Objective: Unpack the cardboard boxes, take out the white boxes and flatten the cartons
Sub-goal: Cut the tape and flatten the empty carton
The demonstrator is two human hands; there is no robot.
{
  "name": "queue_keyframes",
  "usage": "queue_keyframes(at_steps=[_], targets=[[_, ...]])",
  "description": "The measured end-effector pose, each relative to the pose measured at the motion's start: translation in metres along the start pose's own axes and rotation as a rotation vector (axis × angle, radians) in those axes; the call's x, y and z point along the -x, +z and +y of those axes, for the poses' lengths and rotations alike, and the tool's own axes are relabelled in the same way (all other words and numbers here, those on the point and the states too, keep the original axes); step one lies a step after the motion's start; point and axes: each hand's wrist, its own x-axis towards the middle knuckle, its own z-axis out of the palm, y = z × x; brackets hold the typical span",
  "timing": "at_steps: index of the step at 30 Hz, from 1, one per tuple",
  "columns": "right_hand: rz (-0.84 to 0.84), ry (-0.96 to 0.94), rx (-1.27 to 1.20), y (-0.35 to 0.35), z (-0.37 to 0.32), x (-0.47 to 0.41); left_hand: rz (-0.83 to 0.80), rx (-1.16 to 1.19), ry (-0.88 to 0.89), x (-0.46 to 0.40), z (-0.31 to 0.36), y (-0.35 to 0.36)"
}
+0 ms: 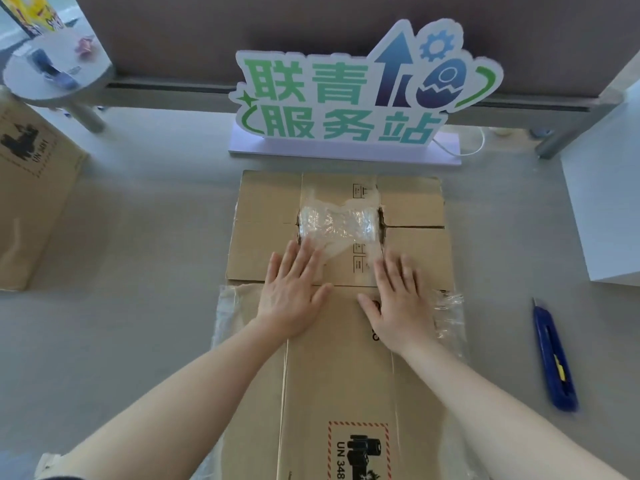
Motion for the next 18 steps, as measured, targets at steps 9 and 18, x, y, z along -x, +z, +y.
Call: queue_keyframes(at_steps=[9, 18], targets=[[0.068, 0.002, 0.087, 0.017, 0.001, 0.002, 0.073, -0.087, -0.001, 0.005, 0.000, 0.017], [0.014, -0.090, 0.025, 0.024, -0.008, 0.092, -0.008, 0.008, -0.037, 0.101, 0.012, 0.029]])
